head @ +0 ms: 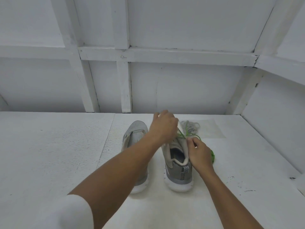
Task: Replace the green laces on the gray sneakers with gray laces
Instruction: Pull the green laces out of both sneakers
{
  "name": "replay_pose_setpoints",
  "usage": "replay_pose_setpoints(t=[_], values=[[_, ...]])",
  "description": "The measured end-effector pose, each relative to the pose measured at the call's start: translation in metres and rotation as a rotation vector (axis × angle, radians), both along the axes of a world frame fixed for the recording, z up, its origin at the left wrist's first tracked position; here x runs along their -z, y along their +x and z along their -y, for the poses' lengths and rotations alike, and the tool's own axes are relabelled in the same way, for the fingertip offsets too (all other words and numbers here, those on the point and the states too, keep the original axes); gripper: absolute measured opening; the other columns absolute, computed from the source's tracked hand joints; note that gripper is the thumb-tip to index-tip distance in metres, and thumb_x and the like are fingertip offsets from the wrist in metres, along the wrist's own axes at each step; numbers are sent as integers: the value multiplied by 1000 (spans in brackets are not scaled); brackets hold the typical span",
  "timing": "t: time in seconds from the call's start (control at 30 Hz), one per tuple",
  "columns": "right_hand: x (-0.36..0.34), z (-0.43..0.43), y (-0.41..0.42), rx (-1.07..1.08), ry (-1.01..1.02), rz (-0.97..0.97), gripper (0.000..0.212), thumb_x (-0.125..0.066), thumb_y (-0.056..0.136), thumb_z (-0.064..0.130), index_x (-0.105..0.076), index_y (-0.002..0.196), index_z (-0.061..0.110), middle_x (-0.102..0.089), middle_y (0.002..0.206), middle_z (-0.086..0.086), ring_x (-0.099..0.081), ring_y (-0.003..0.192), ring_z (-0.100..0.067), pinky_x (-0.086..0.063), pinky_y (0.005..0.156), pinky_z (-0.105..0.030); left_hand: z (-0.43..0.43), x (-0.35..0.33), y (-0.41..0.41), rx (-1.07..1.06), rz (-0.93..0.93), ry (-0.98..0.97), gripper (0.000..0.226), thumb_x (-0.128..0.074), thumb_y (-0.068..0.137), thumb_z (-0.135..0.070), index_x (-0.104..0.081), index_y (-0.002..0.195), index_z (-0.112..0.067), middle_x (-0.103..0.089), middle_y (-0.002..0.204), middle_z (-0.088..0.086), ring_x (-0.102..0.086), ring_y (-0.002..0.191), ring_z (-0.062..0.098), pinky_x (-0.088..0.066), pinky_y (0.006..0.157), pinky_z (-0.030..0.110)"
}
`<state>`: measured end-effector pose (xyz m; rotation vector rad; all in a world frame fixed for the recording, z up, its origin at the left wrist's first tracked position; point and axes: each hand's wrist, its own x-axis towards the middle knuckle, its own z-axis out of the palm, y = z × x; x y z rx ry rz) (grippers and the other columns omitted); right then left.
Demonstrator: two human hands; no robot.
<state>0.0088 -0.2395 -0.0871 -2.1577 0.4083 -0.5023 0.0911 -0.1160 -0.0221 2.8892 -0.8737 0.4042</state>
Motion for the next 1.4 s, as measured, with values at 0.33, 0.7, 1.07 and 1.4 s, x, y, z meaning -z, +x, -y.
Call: replay_pose_setpoints(t=[0.33,0.7,1.07,1.4], values=[[1,-1,0,12,14,2,41,-45,101,28,-52,71,1,-52,61,-3,-42,55,-10,-33,51,-12,-39,-37,26,-232,-96,-182,53,-49,96,-39,-37,141,-14,-37,146,14,-39,130,35,-32,105,46],[3,1,-1,15,-15,-8,39,-44,101,31,-58,76,4,-58,68,-3,-46,58,-7,-33,48,-16,8,15,-11,82,-199,-1,28,-49,95,-29,-68,112,-17,-54,133,6,-25,141,29,-23,112,45],[2,-1,-2,6,24,-2,41,-45,101,31,-46,65,12,-53,62,-2,-43,56,-10,-31,51,-21,-41,-45,17,-106,-88,-371,19,-45,94,-17,-59,94,-4,-64,93,11,-57,86,32,-49,78,41],[0,-2,-3,8,36,-2,40,-46,101,31,-46,64,15,-53,62,0,-45,57,-10,-33,53,-24,-31,6,-21,-224,-142,422,33,-47,91,-17,-58,122,-16,-55,129,9,-16,142,39,-10,111,64]])
